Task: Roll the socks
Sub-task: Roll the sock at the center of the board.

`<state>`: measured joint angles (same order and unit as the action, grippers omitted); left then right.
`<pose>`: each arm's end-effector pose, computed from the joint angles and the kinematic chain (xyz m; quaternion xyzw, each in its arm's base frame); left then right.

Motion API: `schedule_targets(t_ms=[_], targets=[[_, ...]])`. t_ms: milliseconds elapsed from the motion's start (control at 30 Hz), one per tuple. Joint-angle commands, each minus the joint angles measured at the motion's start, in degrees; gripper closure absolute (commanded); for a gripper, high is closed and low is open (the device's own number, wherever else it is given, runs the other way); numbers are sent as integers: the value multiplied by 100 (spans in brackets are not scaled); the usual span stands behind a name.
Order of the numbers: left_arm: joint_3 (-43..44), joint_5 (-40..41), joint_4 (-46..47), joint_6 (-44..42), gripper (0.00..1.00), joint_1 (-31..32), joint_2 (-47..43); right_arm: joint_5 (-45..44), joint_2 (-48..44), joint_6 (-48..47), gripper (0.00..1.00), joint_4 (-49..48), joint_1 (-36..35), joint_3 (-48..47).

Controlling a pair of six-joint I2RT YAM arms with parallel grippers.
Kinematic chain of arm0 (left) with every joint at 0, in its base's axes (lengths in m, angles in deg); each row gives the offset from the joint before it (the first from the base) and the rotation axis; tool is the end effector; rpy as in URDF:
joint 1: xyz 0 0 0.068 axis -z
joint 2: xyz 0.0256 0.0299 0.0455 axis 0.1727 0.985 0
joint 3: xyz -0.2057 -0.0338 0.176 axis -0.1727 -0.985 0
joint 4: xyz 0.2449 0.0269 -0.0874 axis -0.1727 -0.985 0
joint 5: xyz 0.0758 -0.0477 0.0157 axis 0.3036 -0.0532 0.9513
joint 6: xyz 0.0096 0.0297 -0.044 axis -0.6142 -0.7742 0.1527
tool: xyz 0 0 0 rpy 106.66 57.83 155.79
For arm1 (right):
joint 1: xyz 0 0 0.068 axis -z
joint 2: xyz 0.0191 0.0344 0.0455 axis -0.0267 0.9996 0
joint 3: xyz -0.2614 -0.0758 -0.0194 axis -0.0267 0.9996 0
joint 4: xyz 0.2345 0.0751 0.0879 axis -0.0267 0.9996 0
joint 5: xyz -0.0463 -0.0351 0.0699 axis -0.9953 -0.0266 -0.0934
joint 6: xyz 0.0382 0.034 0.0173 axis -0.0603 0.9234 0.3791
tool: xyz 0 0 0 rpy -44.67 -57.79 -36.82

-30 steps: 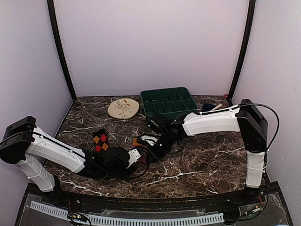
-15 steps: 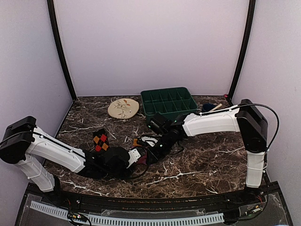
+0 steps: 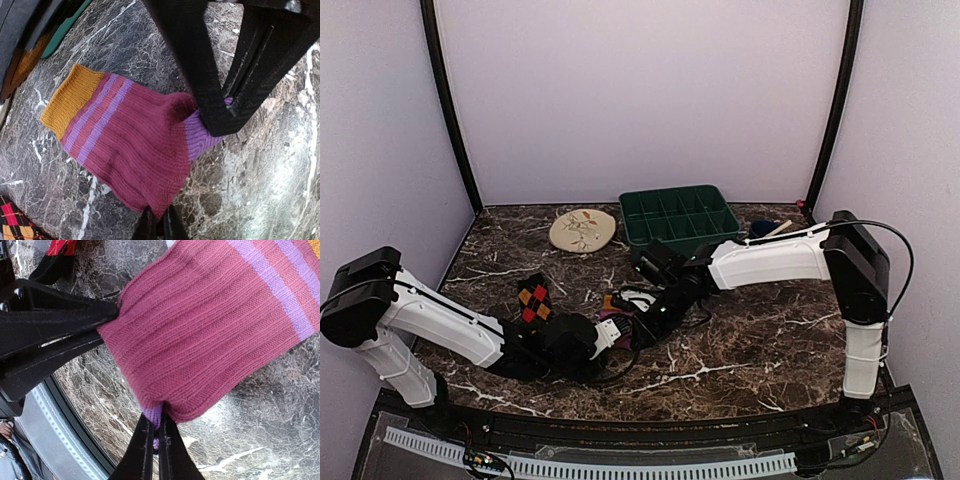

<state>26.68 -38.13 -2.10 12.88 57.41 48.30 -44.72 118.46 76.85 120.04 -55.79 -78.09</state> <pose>0.1233 -0.2608 0.1379 0.4479 0.7792 -0.0674 0.4332 0.2099 0.3531 0.1712 -0.3736 0.8820 0.2821 0.0528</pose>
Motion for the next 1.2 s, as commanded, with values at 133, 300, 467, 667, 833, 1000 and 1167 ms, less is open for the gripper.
schedule_targets(t_ms=[133, 300, 467, 667, 833, 1000, 1167], targets=[[96, -339, -189, 61, 100, -3, -153, 13, -239, -6, 94, -54, 28, 156], [139, -534, -297, 124, 100, -3, -166, -13, -299, 7, 90, -85, 28, 235], [191, -640, -397, 184, 100, -12, -186, -69, -386, 31, 83, -124, 28, 335], [408, -1003, -750, 349, 100, -143, -115, -99, -503, 47, 77, -208, 32, 497], [513, -1391, -1013, 566, 100, -355, -137, -142, -597, 81, 74, -302, 36, 632], [560, -1866, -1279, 739, 100, -670, -221, -186, -736, 113, 70, -465, 45, 774], [714, -2324, -1589, 797, 100, -911, -178, -286, -908, 146, 64, -671, 50, 913]])
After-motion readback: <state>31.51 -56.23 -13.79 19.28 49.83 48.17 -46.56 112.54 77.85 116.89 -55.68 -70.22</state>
